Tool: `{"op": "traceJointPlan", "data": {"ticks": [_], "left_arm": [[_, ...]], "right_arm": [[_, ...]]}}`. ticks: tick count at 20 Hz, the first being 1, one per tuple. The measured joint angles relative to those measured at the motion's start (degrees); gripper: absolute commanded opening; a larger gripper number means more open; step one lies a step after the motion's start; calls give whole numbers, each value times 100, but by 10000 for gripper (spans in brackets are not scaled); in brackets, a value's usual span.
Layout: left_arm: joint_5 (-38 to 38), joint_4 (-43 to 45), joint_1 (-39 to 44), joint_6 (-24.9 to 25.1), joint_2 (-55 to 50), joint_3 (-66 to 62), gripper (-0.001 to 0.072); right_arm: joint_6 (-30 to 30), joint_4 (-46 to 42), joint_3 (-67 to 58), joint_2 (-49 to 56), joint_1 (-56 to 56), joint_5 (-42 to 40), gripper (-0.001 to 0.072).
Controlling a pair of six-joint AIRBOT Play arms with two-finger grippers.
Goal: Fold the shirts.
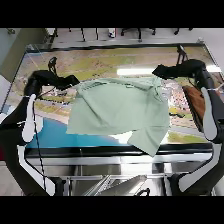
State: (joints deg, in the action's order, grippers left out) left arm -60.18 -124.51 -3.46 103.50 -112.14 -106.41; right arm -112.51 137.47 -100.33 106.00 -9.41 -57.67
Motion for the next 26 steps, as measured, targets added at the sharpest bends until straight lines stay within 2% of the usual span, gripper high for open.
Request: {"op": "traceJointPlan", "data": {"ticks": [4,7,11,15,16,17,20,21,23,26], "left_arm": [[-2076,7,-728,-125,118,-514,690],[-2887,22,-1134,-92,474,374,690],[-2929,22,-1329,258,846,2024,690],[-2638,28,-1379,459,960,3056,690],[-2579,28,-1373,483,968,3178,690],[-2573,0,-1351,501,970,3250,690],[-2577,-87,-1121,522,874,3309,689],[-2573,-85,-997,529,815,3298,577],[-2463,-52,-737,586,686,3287,29],[-2490,-11,-455,791,586,3281,17]], "right_arm": [[92,-57,369,-472,-887,-1344,293],[83,-109,1366,-986,-1478,-1928,299],[-11,-293,2623,-1390,-2044,-2140,307],[-175,-363,3314,-1499,-2251,-2240,308],[-219,-367,3412,-1510,-2271,-2243,346],[-243,-380,3499,-1515,-2286,-2249,448],[-284,-398,3685,-1521,-2273,-2151,454],[-291,-400,3729,-1519,-2258,-2096,454],[-306,-417,3781,-1473,-2214,-1945,455],[-323,-446,3816,-1338,-2168,-1749,455]]}}
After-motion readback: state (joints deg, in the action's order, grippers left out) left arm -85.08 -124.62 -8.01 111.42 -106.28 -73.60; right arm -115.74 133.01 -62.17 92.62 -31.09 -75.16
